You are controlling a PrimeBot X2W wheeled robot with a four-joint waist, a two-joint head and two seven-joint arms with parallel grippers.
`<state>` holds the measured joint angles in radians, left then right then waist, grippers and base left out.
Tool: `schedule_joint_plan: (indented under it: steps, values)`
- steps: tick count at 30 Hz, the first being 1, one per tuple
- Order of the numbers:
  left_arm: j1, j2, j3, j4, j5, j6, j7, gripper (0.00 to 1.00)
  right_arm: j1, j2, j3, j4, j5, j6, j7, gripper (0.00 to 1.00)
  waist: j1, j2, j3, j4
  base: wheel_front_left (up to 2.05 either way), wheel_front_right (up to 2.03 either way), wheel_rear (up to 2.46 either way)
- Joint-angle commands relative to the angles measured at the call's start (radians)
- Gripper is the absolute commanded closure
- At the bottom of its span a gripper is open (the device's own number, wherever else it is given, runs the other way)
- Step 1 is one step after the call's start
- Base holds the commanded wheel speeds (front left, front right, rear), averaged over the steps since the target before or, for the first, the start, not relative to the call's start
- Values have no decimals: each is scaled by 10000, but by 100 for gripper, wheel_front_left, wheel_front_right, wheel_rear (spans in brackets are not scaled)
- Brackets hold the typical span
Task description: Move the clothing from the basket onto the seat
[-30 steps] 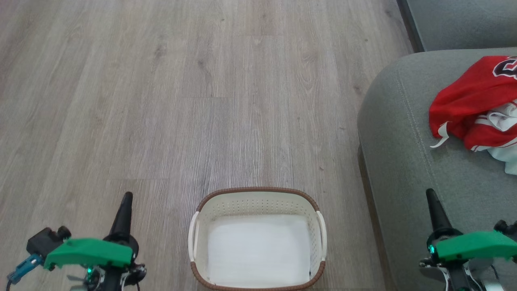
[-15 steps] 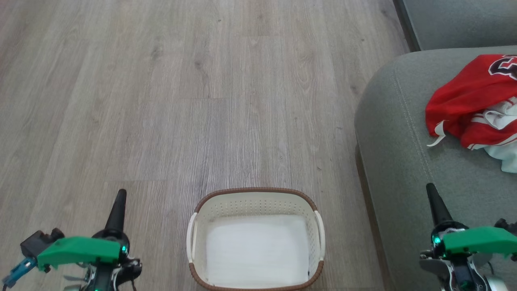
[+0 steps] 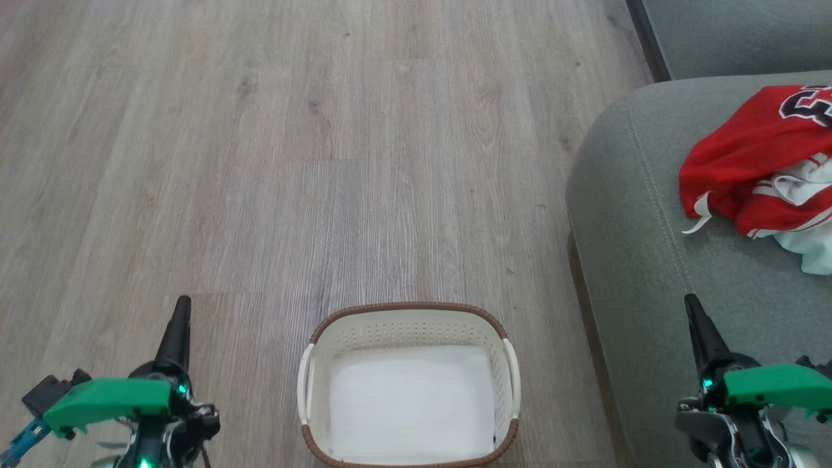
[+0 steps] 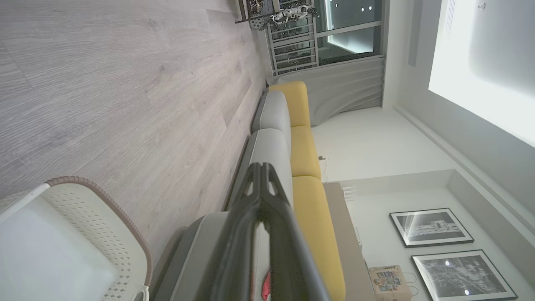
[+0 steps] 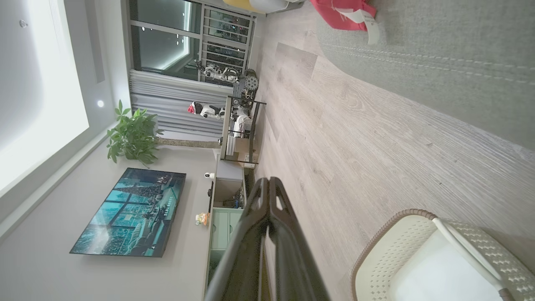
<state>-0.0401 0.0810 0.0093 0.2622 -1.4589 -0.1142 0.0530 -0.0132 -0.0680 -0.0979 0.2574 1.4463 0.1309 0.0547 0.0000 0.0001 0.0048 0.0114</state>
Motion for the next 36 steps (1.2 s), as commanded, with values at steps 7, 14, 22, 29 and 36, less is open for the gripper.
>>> schedule_joint_plan:
  steps: [7, 14, 22, 29, 36]
  values:
    - [-601, -94, 649, -225, -841, -104, 292, 100, -782, 21, 49, -220, 923, -1, 262, 100, 0, -1, -8, -56, 0, 0, 0]
    - [-664, -218, 914, -177, -1489, -158, 498, 100, -917, 67, -11, -143, 1643, -2, 447, 100, 0, -1, -16, -107, 0, 0, 0]
    - [-673, -240, 958, -170, -1568, -165, 532, 100, -936, 81, -31, -133, 1729, -2, 482, 100, 0, -1, -17, -114, 0, 0, 0]
    - [-674, -247, 967, -170, -1561, -165, 540, 100, -937, 90, -44, -132, 1719, -2, 492, 100, 0, -1, -17, -114, 0, 0, 0]
    - [-674, -253, 976, -170, -1553, -165, 547, 100, -938, 98, -56, -131, 1709, -2, 501, 100, 0, -1, -17, -114, 0, 0, 0]
